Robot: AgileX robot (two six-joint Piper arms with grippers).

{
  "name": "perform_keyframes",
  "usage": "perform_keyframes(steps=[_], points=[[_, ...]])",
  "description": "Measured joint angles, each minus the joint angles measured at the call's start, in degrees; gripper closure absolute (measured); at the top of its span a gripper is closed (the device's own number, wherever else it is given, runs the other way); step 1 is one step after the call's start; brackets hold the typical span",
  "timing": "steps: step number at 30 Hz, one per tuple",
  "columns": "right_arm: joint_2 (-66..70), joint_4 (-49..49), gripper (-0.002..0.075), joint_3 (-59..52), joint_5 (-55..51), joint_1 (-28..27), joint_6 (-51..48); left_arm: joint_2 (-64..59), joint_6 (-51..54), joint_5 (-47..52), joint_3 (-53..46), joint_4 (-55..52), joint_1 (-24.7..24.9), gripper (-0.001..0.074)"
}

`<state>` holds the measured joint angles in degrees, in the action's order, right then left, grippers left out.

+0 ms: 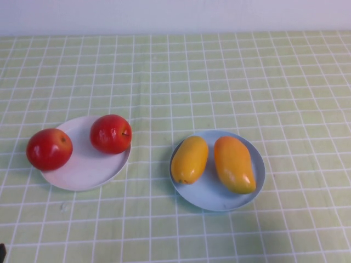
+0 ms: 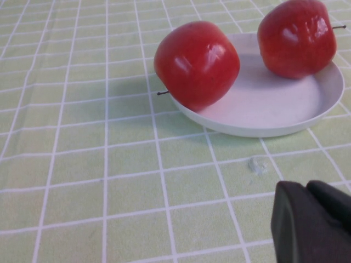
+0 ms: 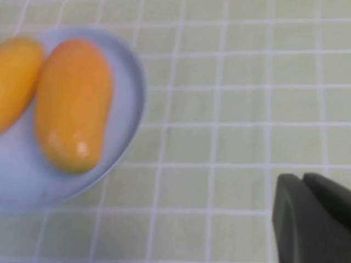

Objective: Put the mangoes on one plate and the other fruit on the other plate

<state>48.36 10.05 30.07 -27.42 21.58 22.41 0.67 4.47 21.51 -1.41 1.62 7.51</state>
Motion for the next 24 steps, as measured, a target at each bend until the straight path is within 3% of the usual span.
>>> perform_keyframes(steps=[5, 10, 15, 24], points=[[-11.12, 0.88, 0.0741, -13.12, 13.89, -13.41, 0.00, 0.00, 0.00, 0.00, 0.00, 0.00, 0.00, 0.0737], [-23.43, 1.33, 0.0741, -22.85, 20.41, -21.32, 0.00, 0.00, 0.00, 0.00, 0.00, 0.00, 0.00, 0.0737], [-33.59, 1.33, 0.0741, -27.92, 20.71, -23.69, 0.00, 0.00, 0.00, 0.00, 0.00, 0.00, 0.00, 0.0737], [-47.49, 1.33, 0.0741, -28.54, 11.51, -23.95, 0.00, 0.00, 0.00, 0.00, 0.00, 0.00, 0.00, 0.0737]])
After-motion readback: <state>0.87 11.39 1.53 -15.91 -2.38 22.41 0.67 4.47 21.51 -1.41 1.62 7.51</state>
